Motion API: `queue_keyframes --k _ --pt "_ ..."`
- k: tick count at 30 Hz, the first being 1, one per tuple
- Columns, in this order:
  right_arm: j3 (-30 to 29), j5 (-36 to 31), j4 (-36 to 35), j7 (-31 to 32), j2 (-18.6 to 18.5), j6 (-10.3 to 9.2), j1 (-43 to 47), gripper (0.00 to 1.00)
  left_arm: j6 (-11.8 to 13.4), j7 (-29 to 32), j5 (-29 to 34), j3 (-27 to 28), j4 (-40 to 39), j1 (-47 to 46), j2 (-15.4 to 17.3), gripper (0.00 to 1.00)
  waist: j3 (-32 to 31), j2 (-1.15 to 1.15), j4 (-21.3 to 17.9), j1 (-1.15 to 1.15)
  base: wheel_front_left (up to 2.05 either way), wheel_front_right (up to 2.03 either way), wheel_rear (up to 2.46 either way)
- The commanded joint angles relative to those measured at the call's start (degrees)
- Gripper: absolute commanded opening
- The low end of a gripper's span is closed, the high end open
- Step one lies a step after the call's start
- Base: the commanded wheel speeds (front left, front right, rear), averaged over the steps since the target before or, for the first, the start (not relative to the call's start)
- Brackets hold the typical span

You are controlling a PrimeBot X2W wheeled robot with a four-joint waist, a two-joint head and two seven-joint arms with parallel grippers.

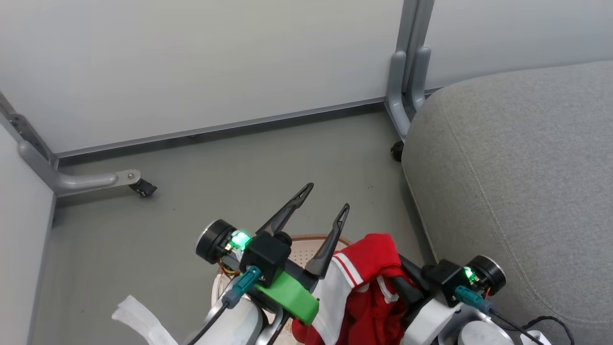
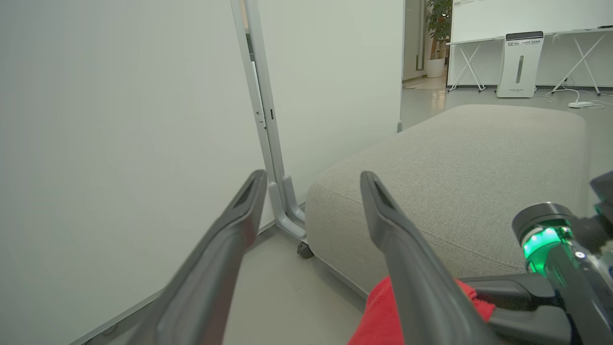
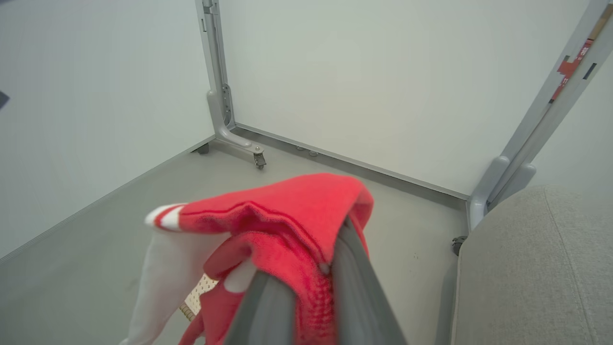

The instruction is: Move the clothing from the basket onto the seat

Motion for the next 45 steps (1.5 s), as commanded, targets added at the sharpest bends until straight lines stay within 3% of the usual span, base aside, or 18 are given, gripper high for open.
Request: queue_keyframes --k 1,11,19,33,40,43,45 --pt "-1.0 0.9 -0.8 -0.2 0.3 -0.04 0.3 0.0 0.4 -0.5 -0.1 0.5 0.0 0.2 0.5 1.0 0.7 0.0 -1.0 0.0 0.0 0.0 0.0" --pt "-7.7 1.4 -9.2 -0.2 0.5 -0.04 0.1 0.0 -1.1 -1.4 -0.6 0.7 -0.8 2.0 3.2 1.0 5.2 0.0 -7.8 0.0 0.0 0.0 0.0" --pt "-11.2 0.6 -15.5 -0.2 0.2 -0.04 1.9 0.0 -0.3 -1.8 0.2 2.1 -1.2 2.8 5.3 1.0 9.2 0.0 -13.9 0.0 0.0 0.0 0.0" --pt "-14.6 2.0 -21.6 -0.2 3.2 -0.05 3.6 0.0 -1.0 -1.2 1.0 2.0 -2.5 3.0 9.0 1.0 14.8 0.0 -22.4 0.0 0.0 0.0 0.0" --pt "-19.4 0.5 -23.8 -0.2 3.9 -0.05 -2.8 0.0 -1.2 0.8 2.0 1.5 -4.6 0.4 10.2 1.0 19.1 0.0 -23.1 0.0 0.0 0.0 0.0" --pt "-23.3 0.2 -25.1 -0.2 2.3 -0.05 -9.2 0.0 -2.0 2.3 2.7 0.8 -5.8 -1.7 10.8 1.0 22.5 0.0 -21.5 0.0 0.0 0.0 0.0" --pt "-28.4 -0.2 -25.1 -0.2 -0.7 -0.05 -17.5 0.0 -2.7 3.7 3.3 0.5 -7.1 -4.0 11.2 1.0 26.6 0.0 -19.4 0.0 0.0 0.0 0.0"
